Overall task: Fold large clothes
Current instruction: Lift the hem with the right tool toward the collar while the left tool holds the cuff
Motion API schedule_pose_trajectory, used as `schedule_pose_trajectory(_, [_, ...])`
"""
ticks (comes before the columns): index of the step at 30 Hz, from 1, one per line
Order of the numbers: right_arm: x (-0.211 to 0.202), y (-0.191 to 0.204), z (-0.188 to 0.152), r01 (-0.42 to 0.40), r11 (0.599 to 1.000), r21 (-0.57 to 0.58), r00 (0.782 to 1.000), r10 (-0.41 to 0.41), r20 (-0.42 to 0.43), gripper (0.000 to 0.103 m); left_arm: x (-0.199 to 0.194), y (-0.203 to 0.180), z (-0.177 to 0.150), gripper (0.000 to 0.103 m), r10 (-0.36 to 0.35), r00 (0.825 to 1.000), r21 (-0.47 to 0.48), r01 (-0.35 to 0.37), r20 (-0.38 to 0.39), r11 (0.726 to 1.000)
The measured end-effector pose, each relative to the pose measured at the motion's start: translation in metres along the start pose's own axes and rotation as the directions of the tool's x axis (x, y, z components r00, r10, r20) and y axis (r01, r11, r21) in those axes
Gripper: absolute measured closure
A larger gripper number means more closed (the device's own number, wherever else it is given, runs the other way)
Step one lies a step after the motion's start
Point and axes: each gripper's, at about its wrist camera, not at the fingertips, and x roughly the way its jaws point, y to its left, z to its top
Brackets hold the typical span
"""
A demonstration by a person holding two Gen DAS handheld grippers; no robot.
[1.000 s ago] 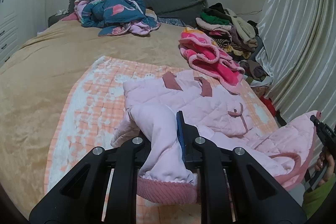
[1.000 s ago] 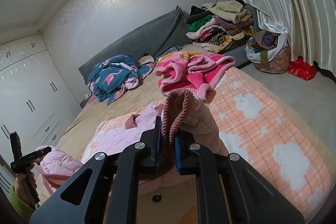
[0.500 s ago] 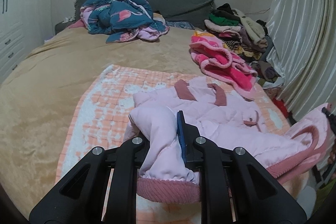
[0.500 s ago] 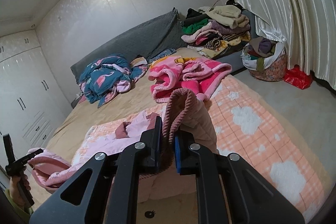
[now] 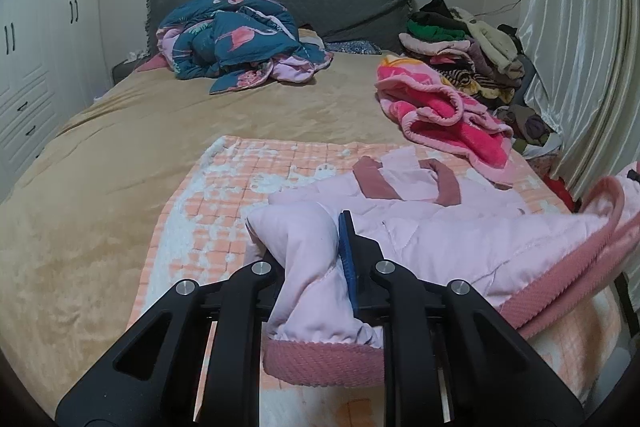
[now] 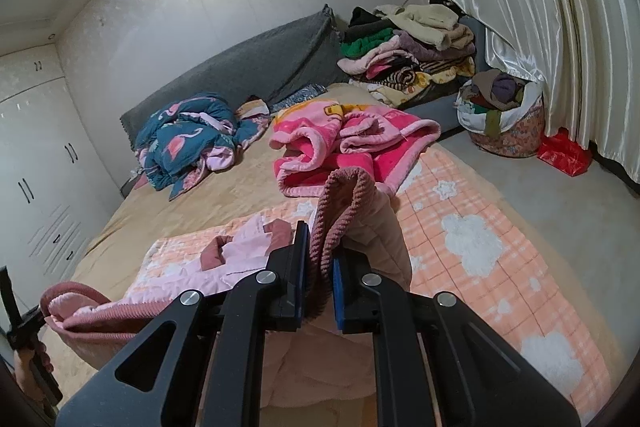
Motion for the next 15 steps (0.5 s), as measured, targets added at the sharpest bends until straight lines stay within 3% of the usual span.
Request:
schedule_pose_trajectory(7, [0.032, -0.005, -0.001, -0.002, 0.999, 0.04, 1.0, 0.003, -0.02, 0.092, 0.036, 0.004, 0.001, 0.092, 0.021, 0.999, 0.008, -0.021, -0.032, 1.0])
schedule_pose_trajectory(10, [0.039, -0.008, -0.001, -0.025, 0.998, 0.064, 1.0, 0.026, -0.015, 0.087, 0.051, 0.003, 0.003, 0.092, 0.037, 0.998, 0.021, -0.036, -0.05, 0.999])
schedule_pose_trajectory(11, [0.04, -0.009, -0.001, -0.041, 0.996, 0.078, 0.999, 0.042, -0.012, 0.082, 0.055, 0.003, 0.004, 0.092, 0.042, 0.998, 0.023, -0.041, -0.056, 0.999])
schedule_pose_trajectory(15, [0.034, -0.014, 0.0, -0.116, 0.987, 0.113, 0.993, 0.114, 0.023, 0.041, 0.069, 0.0, 0.009, 0.092, 0.051, 0.996, 0.048, -0.047, -0.073, 0.998])
